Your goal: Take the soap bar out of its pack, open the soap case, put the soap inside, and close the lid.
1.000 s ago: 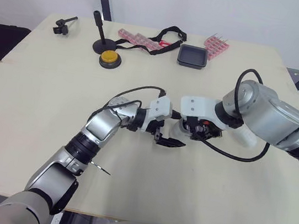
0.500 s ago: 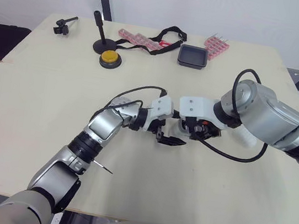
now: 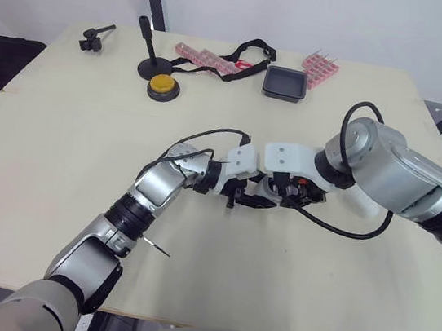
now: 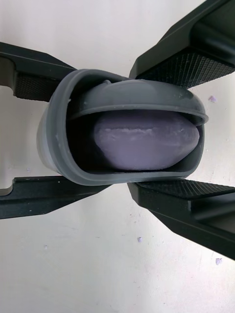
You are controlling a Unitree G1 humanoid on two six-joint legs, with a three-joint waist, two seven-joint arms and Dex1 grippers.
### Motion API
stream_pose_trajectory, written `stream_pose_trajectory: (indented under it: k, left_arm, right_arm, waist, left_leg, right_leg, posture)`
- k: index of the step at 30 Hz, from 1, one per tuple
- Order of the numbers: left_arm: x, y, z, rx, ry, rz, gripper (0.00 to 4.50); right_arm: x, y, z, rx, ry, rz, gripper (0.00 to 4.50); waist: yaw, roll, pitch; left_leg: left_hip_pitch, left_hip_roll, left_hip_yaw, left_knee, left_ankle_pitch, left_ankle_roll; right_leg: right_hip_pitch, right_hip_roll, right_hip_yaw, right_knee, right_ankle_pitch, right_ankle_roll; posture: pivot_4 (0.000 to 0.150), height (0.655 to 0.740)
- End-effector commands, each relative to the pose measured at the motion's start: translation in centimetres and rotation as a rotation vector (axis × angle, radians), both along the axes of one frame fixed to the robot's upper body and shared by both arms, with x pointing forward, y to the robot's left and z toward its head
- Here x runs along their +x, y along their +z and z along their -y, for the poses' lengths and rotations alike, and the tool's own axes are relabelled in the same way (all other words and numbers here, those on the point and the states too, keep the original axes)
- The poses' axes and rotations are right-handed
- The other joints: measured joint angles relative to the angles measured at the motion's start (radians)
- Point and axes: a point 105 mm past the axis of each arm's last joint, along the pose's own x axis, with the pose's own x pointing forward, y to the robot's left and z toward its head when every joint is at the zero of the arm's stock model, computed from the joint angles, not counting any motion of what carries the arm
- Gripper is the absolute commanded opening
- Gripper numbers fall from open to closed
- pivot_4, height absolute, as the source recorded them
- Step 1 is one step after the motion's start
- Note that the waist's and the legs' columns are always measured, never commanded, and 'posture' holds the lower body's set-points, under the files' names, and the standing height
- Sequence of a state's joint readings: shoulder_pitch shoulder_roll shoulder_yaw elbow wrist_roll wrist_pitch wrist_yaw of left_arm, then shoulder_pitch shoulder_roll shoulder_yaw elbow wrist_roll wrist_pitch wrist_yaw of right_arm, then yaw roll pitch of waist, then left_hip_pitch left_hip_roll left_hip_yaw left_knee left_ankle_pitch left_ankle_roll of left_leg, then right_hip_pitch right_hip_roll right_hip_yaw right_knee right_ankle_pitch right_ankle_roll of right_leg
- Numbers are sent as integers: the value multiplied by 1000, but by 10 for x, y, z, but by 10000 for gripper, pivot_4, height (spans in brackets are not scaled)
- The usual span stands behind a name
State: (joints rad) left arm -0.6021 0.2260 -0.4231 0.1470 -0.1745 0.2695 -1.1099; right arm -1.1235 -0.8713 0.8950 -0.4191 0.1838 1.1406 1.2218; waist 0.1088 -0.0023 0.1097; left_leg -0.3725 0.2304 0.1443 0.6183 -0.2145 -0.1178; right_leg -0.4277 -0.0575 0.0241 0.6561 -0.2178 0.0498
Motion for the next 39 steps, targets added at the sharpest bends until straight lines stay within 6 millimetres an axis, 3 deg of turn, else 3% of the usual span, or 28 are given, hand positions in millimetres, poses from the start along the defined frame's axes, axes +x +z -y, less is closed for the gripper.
stream_pose_trajectory:
  k: [1,20,22,26,39]
  left_arm:
    - [1,10,0,-21,-16,20,19380]
    - [2,7,-1,-29,-8,37,19377]
    - [2,6,-2,-30,-5,39,19377]
    - [0,4,-6,-60,3,39,19377]
    - [-10,14,-37,-296,21,59,19377]
  right_arm:
    - [1,6,-2,7,15,45,21060]
    - [0,4,0,13,-11,22,21060]
    - [-3,4,0,22,-23,1,30716]
    - [-3,4,4,46,-45,-7,44066]
    - [-9,-3,37,483,-213,-77,44592]
  waist:
    - [0,0,0]
    - [0,0,0]
    - [0,0,0]
    - [1,0,0]
    - [14,0,-1]
  left_leg:
    - [0,0,0,0,0,0]
    - [0,0,0,1,0,0]
    - [0,0,0,1,0,0]
    - [0,0,0,1,0,0]
    - [-1,1,1,5,-1,2]
  right_leg:
    - [0,0,0,0,0,0]
    - [0,0,0,0,0,0]
    - [0,0,0,0,0,0]
    - [0,0,0,1,0,0]
    - [0,-2,0,-2,0,-1]
  posture:
    - [1500,7291]
    - [1500,7291]
    - [1500,7291]
    - [1500,7291]
    - [1500,7291]
